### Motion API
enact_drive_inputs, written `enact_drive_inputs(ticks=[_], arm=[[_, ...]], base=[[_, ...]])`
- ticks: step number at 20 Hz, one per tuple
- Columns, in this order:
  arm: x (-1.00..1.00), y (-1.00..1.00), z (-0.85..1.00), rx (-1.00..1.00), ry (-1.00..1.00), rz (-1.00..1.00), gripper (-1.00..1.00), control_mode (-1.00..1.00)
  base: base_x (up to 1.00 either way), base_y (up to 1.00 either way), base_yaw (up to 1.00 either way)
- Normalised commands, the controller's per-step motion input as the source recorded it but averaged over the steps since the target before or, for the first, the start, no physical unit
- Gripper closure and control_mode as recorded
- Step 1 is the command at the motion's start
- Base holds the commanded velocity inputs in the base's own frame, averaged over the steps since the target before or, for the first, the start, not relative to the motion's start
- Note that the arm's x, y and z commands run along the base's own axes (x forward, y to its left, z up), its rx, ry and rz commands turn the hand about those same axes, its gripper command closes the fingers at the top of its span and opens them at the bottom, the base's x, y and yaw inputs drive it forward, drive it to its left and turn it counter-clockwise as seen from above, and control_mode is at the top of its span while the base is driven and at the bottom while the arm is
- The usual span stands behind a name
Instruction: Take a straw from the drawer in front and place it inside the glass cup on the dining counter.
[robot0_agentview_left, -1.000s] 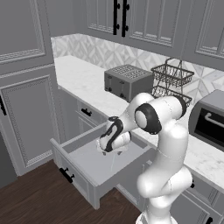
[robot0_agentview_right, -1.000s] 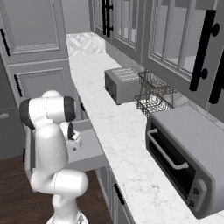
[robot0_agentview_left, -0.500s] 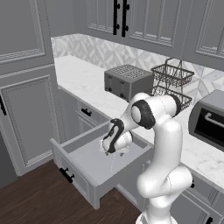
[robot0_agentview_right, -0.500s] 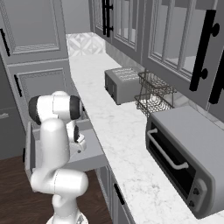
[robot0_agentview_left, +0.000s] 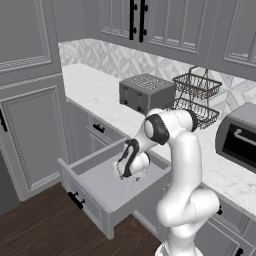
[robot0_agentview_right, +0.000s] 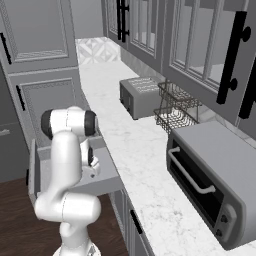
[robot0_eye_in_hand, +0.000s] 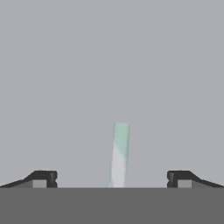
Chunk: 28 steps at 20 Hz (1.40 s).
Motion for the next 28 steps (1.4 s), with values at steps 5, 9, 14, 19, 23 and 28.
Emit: enact_drive_inputs(ticks=[5, 9, 14, 19, 23, 28], arm=[[0.1, 0.0, -0.45, 0.0, 0.03, -0.03, -1.0, -1.0], [0.0, 0.08, -0.58, -0.03, 0.05, -0.03, -1.0, -1.0], [-0.07, 0.16, -0.65, -0.04, 0.05, -0.05, 1.0, -1.0], [-0.28, 0.0, -0.66, -0.02, 0.0, -0.06, 1.0, -1.0], [-0.27, 0.0, -0.65, 0.0, 0.0, -0.04, 1.0, -1.0], [-0.43, 0.07, -0.13, 0.0, -0.04, 0.0, 1.0, -1.0]], base=[[0.0, 0.0, 0.0], [0.0, 0.0, 0.0], [0.0, 0.0, 0.0], [0.0, 0.0, 0.0], [0.0, 0.0, 0.0], [0.0, 0.0, 0.0]])
